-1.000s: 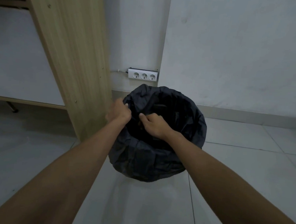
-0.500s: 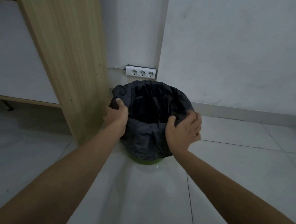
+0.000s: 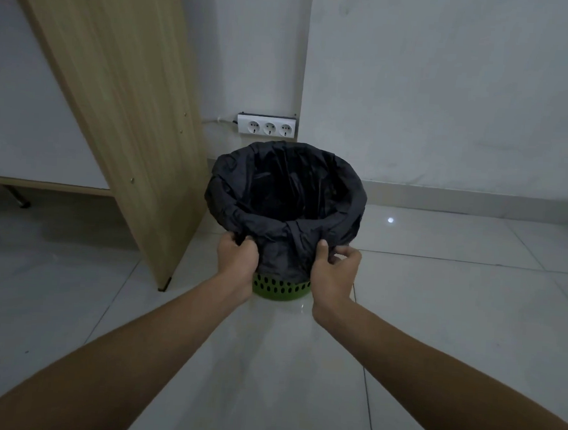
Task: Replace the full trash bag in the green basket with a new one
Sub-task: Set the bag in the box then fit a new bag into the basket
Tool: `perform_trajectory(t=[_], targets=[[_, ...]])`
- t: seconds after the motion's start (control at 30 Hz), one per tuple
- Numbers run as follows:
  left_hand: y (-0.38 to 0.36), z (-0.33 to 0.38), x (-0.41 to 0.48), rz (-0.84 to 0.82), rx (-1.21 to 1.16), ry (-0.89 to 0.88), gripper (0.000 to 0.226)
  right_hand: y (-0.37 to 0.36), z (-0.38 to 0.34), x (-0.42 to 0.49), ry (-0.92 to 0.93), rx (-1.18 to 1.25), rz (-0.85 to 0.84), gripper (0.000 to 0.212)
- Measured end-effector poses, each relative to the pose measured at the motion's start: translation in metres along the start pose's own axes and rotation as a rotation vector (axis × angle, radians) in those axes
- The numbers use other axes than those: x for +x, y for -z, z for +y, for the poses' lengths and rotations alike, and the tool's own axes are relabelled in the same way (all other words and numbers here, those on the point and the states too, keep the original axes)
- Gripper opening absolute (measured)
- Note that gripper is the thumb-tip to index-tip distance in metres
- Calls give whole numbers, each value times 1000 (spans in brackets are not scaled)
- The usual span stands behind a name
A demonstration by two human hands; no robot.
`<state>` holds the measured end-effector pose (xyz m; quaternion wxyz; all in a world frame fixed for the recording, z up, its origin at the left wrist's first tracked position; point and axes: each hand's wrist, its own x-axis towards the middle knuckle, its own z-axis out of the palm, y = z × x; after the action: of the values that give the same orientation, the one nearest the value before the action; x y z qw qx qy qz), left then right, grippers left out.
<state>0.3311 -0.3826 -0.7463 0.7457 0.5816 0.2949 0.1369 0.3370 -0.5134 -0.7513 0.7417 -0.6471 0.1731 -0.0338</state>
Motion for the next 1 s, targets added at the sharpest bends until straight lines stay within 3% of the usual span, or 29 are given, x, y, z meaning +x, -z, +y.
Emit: perform_trajectory(t=[0.07, 0.17, 0.27, 0.4, 0.5, 0.57, 0.67, 0.73, 0.87, 1.0], targets=[[0, 2, -1, -11, -18, 3, 32, 0, 8, -4, 36, -65, 3, 16], [1, 2, -3, 3, -244, 66, 32, -1, 13, -8, 75, -81, -30, 15], [-3, 2, -13, -130, -452, 67, 71, -5, 13, -12, 84, -96, -48, 12], [-18, -14, -29, -72, -81, -78, 63, -9, 9, -20, 16, -12, -48, 13], [-22, -21, -30, -72, -122, -20, 60, -11, 9, -26, 28, 10, -58, 16], [-22, -18, -28, -43, -98, -3, 64, -13, 9, -27, 38, 2, -50, 20], [-20, -4, -24, -80, 186, -44, 74, -7, 8, -26, -20, 73, -27, 28], [-12, 6, -21, -134, 321, 21, 83, -3, 7, -29, -59, 143, -43, 35], [7, 5, -28, -171, 278, 142, 64, -2, 11, -35, 12, -52, -52, 53], [14, -13, -41, -193, 70, 118, 27, -3, 22, -43, 126, -162, -48, 40]])
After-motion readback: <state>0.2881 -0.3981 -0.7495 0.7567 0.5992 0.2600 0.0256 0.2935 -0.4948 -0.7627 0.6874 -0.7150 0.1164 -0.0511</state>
